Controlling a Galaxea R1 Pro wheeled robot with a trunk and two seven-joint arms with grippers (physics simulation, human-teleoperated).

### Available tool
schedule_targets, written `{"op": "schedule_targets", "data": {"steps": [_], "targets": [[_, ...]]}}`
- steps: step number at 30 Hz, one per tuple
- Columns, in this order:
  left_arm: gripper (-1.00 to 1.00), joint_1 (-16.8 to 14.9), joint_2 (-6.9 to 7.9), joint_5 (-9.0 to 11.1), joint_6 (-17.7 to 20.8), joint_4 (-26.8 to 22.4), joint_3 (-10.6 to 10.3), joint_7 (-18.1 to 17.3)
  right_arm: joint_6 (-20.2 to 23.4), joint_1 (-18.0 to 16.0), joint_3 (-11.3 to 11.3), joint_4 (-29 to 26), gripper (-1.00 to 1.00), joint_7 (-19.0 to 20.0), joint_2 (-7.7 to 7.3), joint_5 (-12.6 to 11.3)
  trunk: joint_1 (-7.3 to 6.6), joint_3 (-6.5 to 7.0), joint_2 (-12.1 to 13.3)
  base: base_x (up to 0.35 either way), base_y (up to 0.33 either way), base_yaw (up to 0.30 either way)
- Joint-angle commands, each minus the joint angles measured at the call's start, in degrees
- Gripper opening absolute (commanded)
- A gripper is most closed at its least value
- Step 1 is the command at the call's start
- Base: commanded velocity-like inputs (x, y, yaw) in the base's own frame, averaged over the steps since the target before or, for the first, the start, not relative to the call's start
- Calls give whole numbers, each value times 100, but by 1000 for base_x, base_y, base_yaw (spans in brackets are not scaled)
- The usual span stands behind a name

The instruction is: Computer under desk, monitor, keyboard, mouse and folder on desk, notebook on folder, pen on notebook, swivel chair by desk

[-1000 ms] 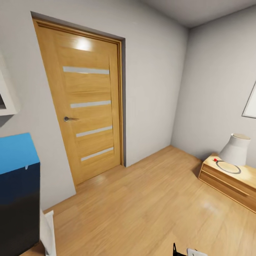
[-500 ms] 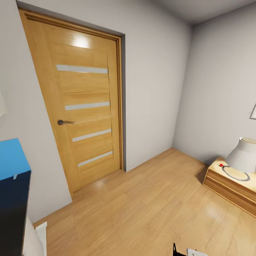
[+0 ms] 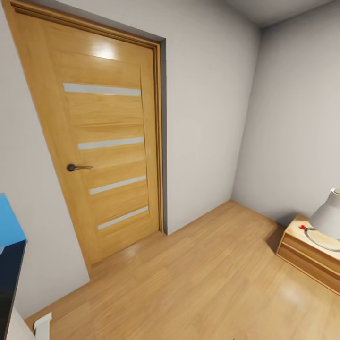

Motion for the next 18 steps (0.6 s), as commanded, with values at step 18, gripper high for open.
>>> {"op": "schedule_targets", "data": {"steps": [18], "targets": [[100,3,117,44,-2287,1672,9,49,-35,-2,-7,565,100,17,41,-40,4,-7,-4,333,0,22]]}}
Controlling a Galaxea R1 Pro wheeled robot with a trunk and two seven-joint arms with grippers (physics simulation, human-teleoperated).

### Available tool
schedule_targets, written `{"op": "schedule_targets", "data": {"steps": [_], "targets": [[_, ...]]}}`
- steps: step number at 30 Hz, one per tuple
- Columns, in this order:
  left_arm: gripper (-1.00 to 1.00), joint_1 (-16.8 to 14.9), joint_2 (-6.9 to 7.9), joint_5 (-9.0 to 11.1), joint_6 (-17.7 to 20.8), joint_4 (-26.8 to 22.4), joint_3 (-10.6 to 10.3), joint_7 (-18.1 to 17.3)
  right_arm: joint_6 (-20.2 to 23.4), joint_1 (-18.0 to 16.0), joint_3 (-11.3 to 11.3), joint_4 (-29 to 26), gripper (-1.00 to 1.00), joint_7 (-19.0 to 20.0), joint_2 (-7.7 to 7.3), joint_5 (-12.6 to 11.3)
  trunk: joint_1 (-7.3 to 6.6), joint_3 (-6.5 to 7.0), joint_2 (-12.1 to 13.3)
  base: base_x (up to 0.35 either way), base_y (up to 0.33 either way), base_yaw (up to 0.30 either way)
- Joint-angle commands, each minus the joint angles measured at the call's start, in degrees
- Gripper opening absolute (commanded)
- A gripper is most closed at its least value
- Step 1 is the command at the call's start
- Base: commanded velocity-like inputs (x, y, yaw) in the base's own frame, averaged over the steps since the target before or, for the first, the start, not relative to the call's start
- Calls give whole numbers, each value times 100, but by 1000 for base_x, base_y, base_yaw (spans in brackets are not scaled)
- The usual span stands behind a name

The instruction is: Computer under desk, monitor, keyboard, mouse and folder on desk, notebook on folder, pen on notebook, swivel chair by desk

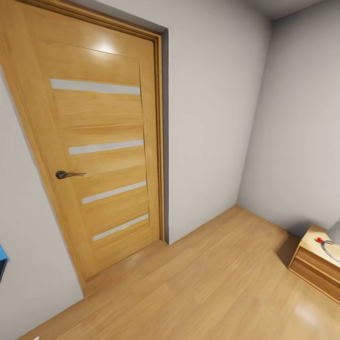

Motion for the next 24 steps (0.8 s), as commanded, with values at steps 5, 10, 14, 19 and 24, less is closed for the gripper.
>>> {"op": "schedule_targets", "data": {"steps": [5,10,14,19,24], "targets": [[100,-5,88,51,-143,44,-3,-2,-34,-6,-16,4,100,14,-9,-38,4,-8,-4,333,-85,226],[100,-4,98,51,-154,48,-3,-1,-339,-5,-10,43,100,14,1,-32,4,-8,-4,292,-94,245],[100,-4,99,52,-156,48,-3,-4,-826,-2,-2,278,100,14,5,-7,4,-8,-4,90,-24,257],[100,-4,100,52,-157,48,-2,-6,-1394,-5,-7,495,100,14,6,246,4,-8,-4,19,-5,275],[100,-4,100,52,-157,48,-2,-6,-1510,-6,-8,564,100,13,47,408,4,-8,-4,3,-16,280]]}}
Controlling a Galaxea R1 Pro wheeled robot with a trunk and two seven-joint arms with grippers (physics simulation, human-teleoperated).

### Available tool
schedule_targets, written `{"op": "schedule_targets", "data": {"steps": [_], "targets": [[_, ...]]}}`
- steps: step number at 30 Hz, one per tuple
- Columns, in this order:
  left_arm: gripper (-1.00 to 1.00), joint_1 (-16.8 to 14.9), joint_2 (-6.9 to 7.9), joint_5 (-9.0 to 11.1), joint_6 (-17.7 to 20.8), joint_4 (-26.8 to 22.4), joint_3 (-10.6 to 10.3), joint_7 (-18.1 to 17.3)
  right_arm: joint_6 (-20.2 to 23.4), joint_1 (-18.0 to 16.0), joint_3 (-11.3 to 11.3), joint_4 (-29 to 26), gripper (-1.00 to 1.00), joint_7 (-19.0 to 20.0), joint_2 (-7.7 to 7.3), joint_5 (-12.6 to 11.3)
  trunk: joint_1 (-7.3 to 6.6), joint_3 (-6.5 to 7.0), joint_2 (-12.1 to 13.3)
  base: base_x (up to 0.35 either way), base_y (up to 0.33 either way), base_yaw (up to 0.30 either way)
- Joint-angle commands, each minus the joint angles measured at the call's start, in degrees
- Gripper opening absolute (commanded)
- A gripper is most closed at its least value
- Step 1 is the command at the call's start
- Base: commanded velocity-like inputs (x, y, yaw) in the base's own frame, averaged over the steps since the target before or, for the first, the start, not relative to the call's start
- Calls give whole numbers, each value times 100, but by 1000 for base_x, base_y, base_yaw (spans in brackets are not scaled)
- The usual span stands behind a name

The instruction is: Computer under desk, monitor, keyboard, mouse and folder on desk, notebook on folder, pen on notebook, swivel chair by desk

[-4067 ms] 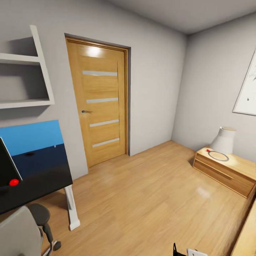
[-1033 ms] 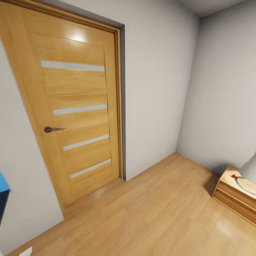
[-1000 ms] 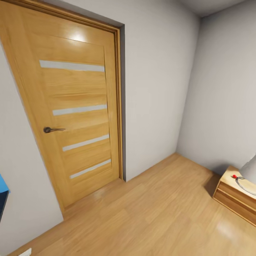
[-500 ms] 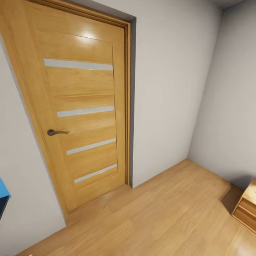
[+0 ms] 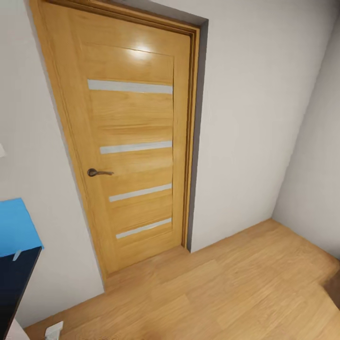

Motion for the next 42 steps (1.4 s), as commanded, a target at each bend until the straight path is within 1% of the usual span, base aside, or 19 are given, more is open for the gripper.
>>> {"op": "schedule_targets", "data": {"steps": [1,5,23,31,33,36,39,42], "targets": [[100,-6,-2,47,-25,6,-1,-12,-18,-3,-12,4,100,-10,9,9,1,-8,-5,1,-113,281],[100,-6,-7,47,-32,6,-2,-12,-31,1,-12,12,100,-9,36,38,1,-8,-5,64,-262,281],[100,-6,-11,47,-35,6,3,-12,-26,1,-12,13,100,-14,39,49,1,-8,-5,89,-295,284],[100,-6,-30,47,-54,6,7,-11,-26,-2,-12,13,100,-13,40,50,1,-8,-5,9,-54,285],[100,-6,-42,47,-158,6,7,-7,-26,-3,-12,13,100,-15,40,49,1,-8,-5,1,-6,285],[100,-6,-52,50,-610,6,9,3,-29,1,-12,13,100,-17,40,54,1,-8,-5,0,-2,285],[100,-6,-54,51,-737,6,11,4,-33,2,-13,13,100,-18,40,57,1,-8,-5,0,-1,285],[100,-6,-54,52,-781,6,13,5,-34,4,-14,13,100,-18,40,58,1,-8,-5,0,0,285]]}}
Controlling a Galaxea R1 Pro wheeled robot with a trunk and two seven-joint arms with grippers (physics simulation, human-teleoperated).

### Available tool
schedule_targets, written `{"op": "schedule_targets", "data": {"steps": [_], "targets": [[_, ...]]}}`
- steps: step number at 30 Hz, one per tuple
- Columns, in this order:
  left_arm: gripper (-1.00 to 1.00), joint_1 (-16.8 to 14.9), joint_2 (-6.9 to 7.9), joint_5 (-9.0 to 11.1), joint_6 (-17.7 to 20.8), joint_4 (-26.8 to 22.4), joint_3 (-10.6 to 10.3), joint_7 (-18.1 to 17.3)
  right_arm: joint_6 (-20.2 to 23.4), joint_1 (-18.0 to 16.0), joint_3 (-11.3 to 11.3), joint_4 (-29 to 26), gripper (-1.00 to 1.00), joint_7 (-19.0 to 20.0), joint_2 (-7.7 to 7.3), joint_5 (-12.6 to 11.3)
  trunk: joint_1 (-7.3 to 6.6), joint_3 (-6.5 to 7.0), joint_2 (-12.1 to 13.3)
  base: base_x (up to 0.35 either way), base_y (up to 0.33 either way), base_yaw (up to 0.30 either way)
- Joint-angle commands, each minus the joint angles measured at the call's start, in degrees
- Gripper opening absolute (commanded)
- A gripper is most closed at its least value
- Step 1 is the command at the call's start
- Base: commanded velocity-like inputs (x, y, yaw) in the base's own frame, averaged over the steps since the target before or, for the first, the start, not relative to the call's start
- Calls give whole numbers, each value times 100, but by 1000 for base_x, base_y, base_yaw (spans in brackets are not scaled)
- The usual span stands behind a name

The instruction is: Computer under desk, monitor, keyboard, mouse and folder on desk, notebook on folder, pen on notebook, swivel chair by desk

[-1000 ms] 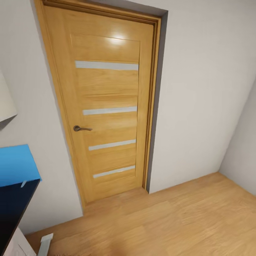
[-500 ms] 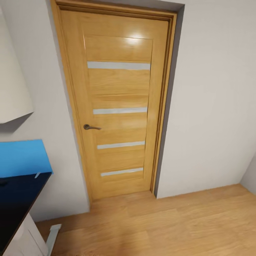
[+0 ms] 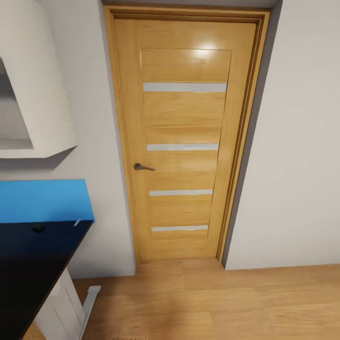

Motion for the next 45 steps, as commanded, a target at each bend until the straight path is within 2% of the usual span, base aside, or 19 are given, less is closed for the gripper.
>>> {"op": "schedule_targets", "data": {"steps": [1,13,18,25,32,40,45], "targets": [[100,-5,-2,42,-41,5,2,-13,-14,-4,-7,1,100,-12,1,11,1,-8,-6,0,0,285],[100,-14,23,36,-63,5,4,-29,-6,-7,-5,3,100,-12,7,12,1,-8,-6,0,-17,285],[100,-14,32,35,-50,5,4,-30,3,-7,2,8,100,-10,11,12,1,-8,-6,0,-254,286],[100,-14,33,35,-40,5,4,-24,17,-8,2,108,100,-6,133,19,1,-8,-6,0,-309,287],[100,-14,33,35,-40,5,4,-22,19,-8,2,123,100,-6,141,25,1,-8,-6,0,-141,287],[100,-14,33,35,-40,5,4,-29,19,-7,119,124,100,-5,127,353,1,-8,-6,-1,-7,287],[100,-14,33,34,-40,5,4,-30,21,-6,130,124,100,-5,120,374,1,-8,-6,-86,60,287]]}}
